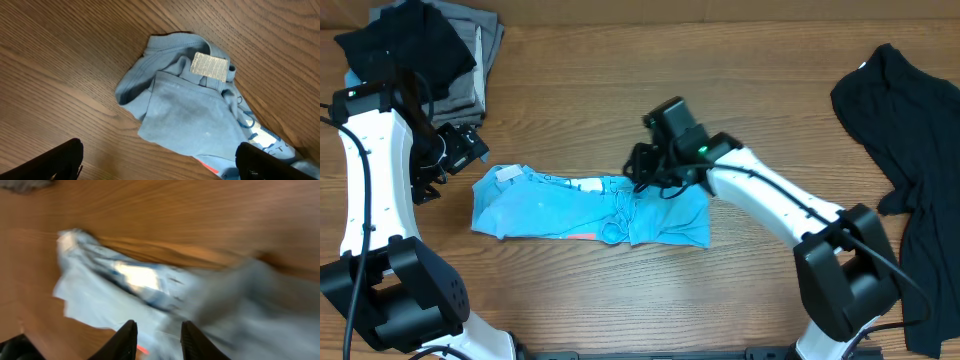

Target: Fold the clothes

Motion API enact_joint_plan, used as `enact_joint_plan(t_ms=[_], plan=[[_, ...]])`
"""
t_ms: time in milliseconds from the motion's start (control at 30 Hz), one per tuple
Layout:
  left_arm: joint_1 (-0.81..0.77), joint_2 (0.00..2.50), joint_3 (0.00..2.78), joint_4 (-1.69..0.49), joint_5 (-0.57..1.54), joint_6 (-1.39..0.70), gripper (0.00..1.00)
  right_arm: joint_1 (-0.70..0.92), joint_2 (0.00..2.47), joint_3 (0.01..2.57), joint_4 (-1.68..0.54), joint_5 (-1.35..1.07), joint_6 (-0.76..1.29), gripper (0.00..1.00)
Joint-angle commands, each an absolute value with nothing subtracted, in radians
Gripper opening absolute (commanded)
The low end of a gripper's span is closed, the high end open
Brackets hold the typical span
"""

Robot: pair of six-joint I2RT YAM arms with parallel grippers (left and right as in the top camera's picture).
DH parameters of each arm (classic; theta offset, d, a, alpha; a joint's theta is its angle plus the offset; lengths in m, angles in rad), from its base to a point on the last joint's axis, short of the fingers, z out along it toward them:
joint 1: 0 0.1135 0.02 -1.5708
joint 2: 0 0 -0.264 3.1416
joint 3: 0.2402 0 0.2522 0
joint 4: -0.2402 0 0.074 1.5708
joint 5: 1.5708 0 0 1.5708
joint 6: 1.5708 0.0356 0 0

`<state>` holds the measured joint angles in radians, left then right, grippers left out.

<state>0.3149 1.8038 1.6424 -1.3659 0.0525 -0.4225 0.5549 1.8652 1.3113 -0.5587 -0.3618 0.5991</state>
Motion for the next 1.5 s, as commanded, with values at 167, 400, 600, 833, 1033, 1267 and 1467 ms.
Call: enact_joint_plan(t_ms=[167,400,600,833,1033,1267,1467], plan=[[0.313,1.81,1.651,-1.353,0.061,-0.427,1.0,0.442,1.865,1.362,-0.695,-0.397,0.517,0.52],[0.313,1.81,1.651,-1.35,0.061,-0.426,1.0,0.482,1.865,1.336,-0.71,-0.417,0.542,0.46],[0.313,1.81,1.651,-1.35,0.061,-0.426,1.0,0.545,1.876,1.299,-0.664,-0.419,0.598,0.51],[0.313,1.81,1.651,-1.351,0.061,-0.426,1.0,0.592,1.949,1.285,-0.579,-0.451,0.629,0.56],[0.313,1.81,1.651,-1.354,0.061,-0.426,1.0,0.601,1.988,1.286,-0.437,-0.488,0.63,0.35],[0.313,1.81,1.651,-1.362,0.061,-0.426,1.0,0.572,1.988,1.338,-0.328,-0.536,0.632,0.37],[0.313,1.81,1.651,-1.362,0.061,-0.426,1.0,0.545,1.966,1.339,-0.354,-0.578,0.572,0.43]])
